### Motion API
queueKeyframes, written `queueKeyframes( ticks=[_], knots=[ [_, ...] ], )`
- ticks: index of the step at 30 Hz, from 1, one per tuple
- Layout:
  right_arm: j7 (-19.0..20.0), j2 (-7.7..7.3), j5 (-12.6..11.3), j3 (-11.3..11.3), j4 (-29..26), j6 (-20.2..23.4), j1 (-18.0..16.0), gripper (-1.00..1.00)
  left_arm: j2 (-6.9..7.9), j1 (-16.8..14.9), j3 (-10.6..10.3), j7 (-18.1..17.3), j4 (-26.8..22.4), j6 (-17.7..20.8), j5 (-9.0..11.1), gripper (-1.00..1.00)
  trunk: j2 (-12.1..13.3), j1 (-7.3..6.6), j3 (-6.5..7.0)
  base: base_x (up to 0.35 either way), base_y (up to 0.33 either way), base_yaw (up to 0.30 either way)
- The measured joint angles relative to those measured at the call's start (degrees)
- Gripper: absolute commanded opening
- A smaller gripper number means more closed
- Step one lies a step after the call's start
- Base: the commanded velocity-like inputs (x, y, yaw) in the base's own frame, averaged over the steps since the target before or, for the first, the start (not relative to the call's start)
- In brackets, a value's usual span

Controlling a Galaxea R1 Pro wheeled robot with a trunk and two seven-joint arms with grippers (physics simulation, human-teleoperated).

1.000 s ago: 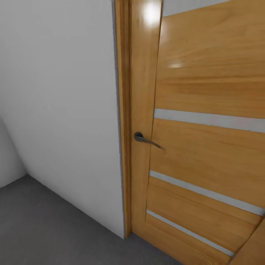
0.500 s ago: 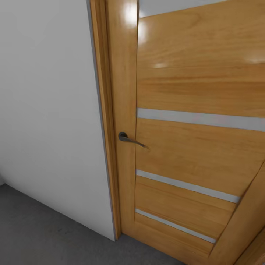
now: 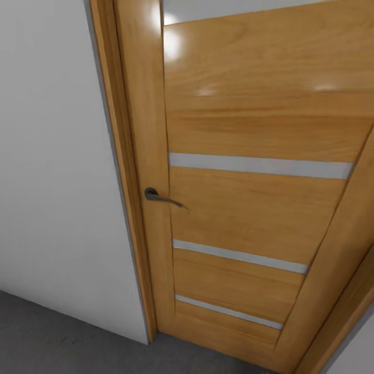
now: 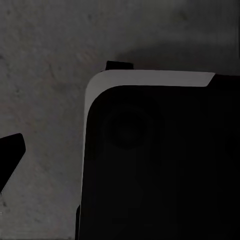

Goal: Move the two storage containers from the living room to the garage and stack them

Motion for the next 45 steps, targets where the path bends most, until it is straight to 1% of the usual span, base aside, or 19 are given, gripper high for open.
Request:
queueKeyframes(
  ticks=[23,39,45],
  knots=[
    [0.00,0.03,0.00,0.00,-0.01,0.00,0.00,1.00,0.00,0.00,-0.04,-0.06,0.00,0.02,-0.02,1.00,0.00,-0.01,0.00,0.014,0.003,-0.238],
    [0.00,0.03,0.00,0.01,0.00,0.01,0.00,1.00,0.00,0.00,-0.06,-0.06,0.02,0.05,-0.04,1.00,0.00,-0.03,0.00,0.274,0.089,-0.010],
    [0.00,0.03,0.00,0.00,-0.02,0.01,0.00,1.00,0.00,0.00,-0.07,-0.06,0.02,-0.03,-0.05,1.00,0.00,0.00,0.00,0.052,0.005,0.000]
  ],
)
